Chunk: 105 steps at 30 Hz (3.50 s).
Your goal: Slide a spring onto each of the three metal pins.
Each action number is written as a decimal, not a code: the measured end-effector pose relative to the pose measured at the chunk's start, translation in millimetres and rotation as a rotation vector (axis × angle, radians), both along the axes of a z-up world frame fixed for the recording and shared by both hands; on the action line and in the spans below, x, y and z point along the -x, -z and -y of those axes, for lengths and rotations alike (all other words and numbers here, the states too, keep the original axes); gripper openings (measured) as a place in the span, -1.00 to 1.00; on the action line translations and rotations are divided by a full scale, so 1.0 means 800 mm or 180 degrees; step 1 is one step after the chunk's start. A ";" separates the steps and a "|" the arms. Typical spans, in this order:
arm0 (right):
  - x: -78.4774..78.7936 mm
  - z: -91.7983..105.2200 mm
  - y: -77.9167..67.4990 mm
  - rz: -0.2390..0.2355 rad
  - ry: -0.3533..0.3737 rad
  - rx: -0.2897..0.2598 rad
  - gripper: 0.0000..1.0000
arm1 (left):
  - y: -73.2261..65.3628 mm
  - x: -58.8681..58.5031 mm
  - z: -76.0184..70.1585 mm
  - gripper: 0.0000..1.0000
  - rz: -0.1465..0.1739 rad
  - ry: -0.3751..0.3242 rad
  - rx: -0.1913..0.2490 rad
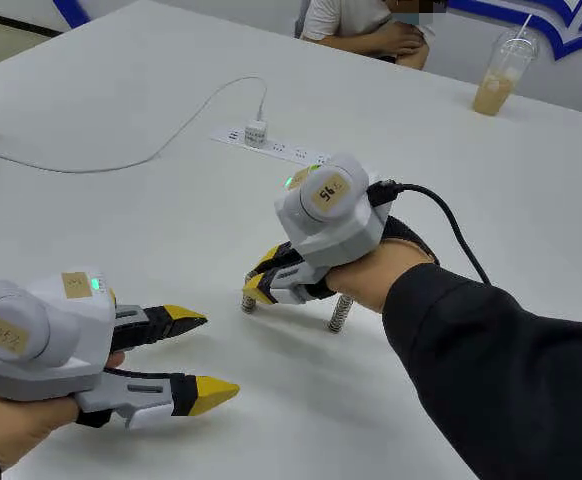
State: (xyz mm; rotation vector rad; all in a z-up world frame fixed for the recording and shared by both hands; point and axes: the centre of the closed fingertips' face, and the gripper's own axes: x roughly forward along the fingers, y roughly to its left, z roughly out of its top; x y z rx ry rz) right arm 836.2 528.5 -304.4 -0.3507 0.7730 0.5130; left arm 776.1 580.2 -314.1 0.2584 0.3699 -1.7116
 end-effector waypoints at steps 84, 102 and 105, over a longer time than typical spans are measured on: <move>0.121 0.131 -0.049 0.0660 0.1119 -0.0146 0.48 | -0.016 -0.013 0.014 0.22 -0.0023 -0.0097 0.0019; 0.173 0.160 -0.035 0.0680 0.1423 -0.0223 0.52 | -0.020 -0.014 0.016 0.26 -0.0020 -0.0102 0.0022; 0.179 0.160 -0.033 0.0687 0.1427 -0.0239 0.52 | -0.021 -0.014 0.015 0.26 -0.0021 -0.0108 0.0025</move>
